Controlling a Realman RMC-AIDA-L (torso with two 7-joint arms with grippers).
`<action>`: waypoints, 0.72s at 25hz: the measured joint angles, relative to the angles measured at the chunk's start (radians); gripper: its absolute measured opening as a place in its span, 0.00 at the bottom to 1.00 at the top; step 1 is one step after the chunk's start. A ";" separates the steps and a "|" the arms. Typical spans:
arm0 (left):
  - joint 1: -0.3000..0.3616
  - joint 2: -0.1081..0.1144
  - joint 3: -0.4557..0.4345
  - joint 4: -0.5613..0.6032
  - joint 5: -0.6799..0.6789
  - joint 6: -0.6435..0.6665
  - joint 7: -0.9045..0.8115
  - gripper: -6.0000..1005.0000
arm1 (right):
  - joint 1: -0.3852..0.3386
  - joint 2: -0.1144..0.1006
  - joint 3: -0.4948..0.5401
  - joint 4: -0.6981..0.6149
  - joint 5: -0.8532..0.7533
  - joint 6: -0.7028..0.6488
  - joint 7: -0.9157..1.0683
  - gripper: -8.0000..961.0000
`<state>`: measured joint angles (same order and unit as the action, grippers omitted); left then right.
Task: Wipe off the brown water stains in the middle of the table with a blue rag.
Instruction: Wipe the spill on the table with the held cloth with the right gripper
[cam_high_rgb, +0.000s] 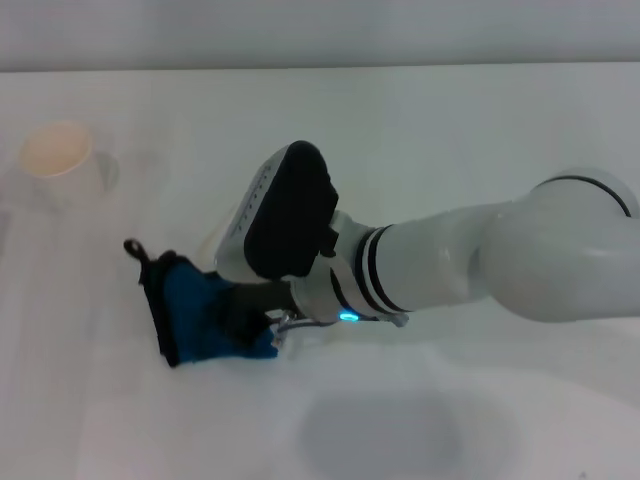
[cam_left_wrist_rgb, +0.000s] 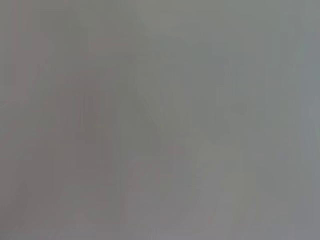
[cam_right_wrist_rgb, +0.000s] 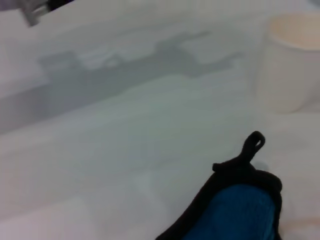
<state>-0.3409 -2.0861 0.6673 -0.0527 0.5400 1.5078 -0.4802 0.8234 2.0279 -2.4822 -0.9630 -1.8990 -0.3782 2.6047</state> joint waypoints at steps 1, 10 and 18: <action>-0.002 0.000 0.000 -0.001 0.000 0.000 0.000 0.86 | 0.000 0.000 -0.011 0.027 0.026 0.045 0.000 0.07; -0.023 0.000 0.000 -0.021 0.000 0.000 0.000 0.86 | 0.013 0.000 -0.052 0.091 0.045 0.111 0.000 0.07; -0.022 0.000 0.000 -0.029 0.000 0.000 0.000 0.86 | 0.032 0.000 -0.057 0.132 0.040 0.159 0.000 0.07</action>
<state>-0.3625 -2.0862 0.6673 -0.0817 0.5399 1.5078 -0.4802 0.8551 2.0278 -2.5394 -0.8312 -1.8593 -0.2195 2.6047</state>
